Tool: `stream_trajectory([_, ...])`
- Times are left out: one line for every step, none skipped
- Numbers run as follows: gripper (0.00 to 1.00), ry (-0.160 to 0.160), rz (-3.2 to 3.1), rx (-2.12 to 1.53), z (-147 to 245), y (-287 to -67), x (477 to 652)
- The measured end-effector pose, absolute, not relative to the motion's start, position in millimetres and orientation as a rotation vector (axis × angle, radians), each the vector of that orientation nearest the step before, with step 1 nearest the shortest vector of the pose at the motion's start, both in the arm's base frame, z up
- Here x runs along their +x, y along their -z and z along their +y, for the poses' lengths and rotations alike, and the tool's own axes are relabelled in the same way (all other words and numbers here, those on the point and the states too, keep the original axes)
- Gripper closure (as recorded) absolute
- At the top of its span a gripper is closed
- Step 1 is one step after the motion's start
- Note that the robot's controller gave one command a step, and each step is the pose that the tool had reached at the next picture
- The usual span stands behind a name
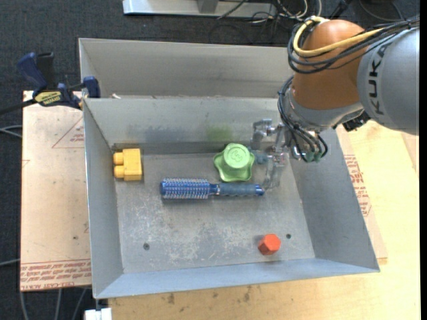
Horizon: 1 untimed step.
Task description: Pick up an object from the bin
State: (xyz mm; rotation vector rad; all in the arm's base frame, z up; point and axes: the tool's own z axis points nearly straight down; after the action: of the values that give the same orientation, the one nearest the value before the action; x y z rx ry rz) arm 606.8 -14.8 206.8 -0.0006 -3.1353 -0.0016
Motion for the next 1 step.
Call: stream_trajectory([0.0,0.004,-3.134,0.187,49.7,-66.4,598.9])
